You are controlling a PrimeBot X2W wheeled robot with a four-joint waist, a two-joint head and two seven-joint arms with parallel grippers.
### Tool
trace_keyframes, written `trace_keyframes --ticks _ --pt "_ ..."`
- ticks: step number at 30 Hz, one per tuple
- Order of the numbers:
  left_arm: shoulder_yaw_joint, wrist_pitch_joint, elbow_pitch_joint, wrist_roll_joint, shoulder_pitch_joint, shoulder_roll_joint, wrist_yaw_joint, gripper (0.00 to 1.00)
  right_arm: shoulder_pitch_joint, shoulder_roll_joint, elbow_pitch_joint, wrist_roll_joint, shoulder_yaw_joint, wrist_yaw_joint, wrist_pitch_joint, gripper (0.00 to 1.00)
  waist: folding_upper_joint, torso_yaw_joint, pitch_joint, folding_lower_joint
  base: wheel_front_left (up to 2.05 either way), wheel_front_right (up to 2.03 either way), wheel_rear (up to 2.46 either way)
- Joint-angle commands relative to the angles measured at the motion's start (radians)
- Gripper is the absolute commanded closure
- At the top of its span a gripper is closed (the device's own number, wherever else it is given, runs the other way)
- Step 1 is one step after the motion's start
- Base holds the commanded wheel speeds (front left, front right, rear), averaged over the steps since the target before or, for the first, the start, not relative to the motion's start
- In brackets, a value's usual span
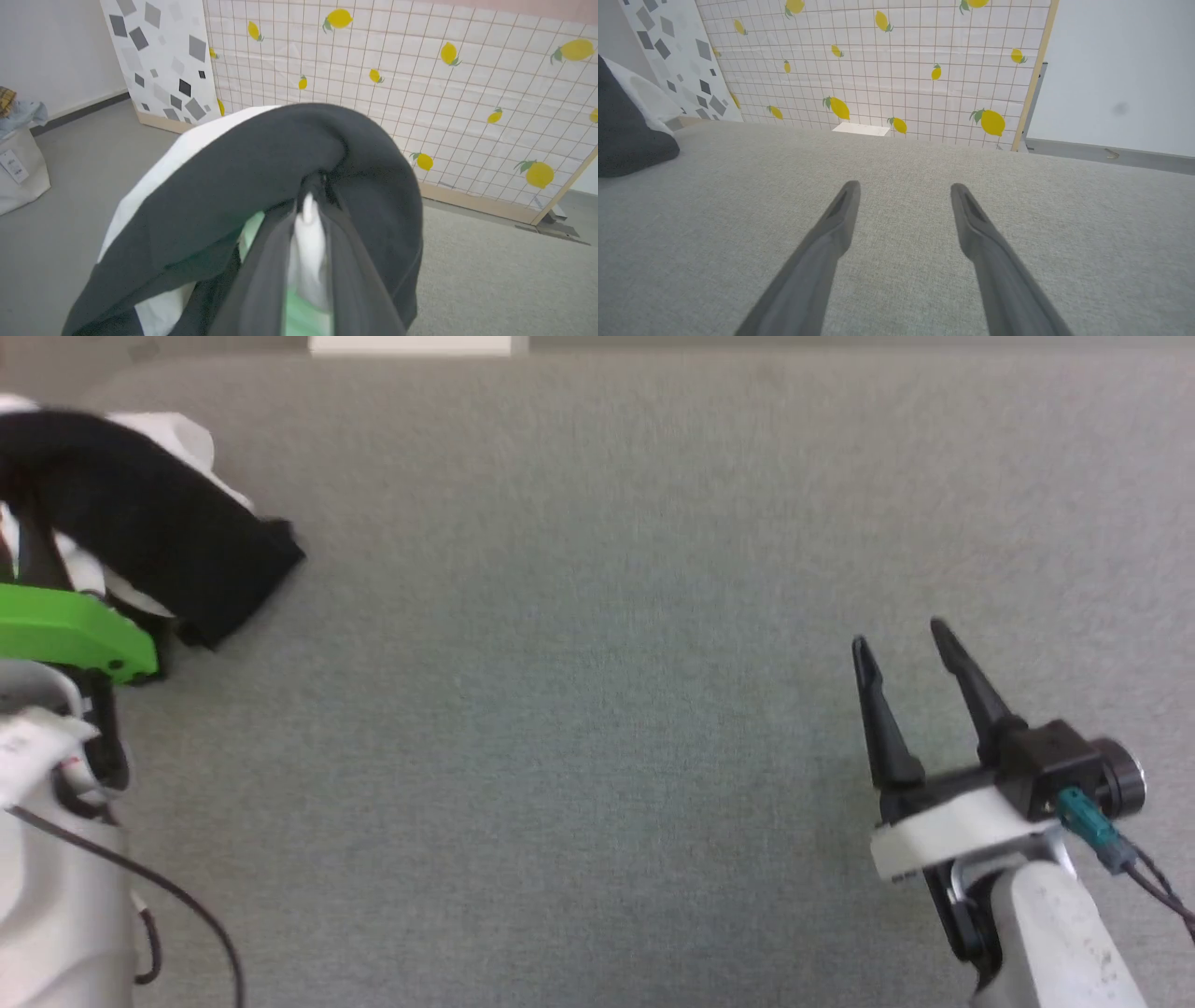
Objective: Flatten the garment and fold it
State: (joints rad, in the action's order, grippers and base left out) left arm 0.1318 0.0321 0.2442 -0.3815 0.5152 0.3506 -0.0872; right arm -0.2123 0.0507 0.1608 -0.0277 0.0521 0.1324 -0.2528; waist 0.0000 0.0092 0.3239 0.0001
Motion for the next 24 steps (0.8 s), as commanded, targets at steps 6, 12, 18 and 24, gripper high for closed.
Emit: trace_keyframes --ticks 6,12,18,24 --pt "-0.096 0.122 -0.09 0.056 0.039 -0.052 0.041 1.0 0.074 -0.001 -0.014 -0.01 -0.021 -0.002 0.011 0.0 0.0 -0.029 -0.213 -0.0001 0.0 0.0 0.0" --pt "-0.221 0.106 -0.142 0.058 0.116 -0.146 0.078 1.0 0.126 -0.001 -0.039 -0.005 -0.041 -0.002 0.038 0.0 0.0 -0.093 -0.262 -0.0001 0.0 0.0 0.0" --pt "-0.421 0.08 -0.12 -0.002 0.213 -0.282 0.147 1.0 0.151 -0.001 -0.069 -0.005 -0.028 -0.002 0.064 0.0 0.0 -0.191 -0.284 -0.0001 0.0 0.0 0.0" --pt "-0.636 0.037 -0.038 -0.138 0.17 -0.3 0.157 1.0 0.16 -0.001 -0.084 0.0 -0.016 -0.002 0.079 0.0 0.0 -0.249 -0.28 -0.0001 0.0 0.0 0.0"
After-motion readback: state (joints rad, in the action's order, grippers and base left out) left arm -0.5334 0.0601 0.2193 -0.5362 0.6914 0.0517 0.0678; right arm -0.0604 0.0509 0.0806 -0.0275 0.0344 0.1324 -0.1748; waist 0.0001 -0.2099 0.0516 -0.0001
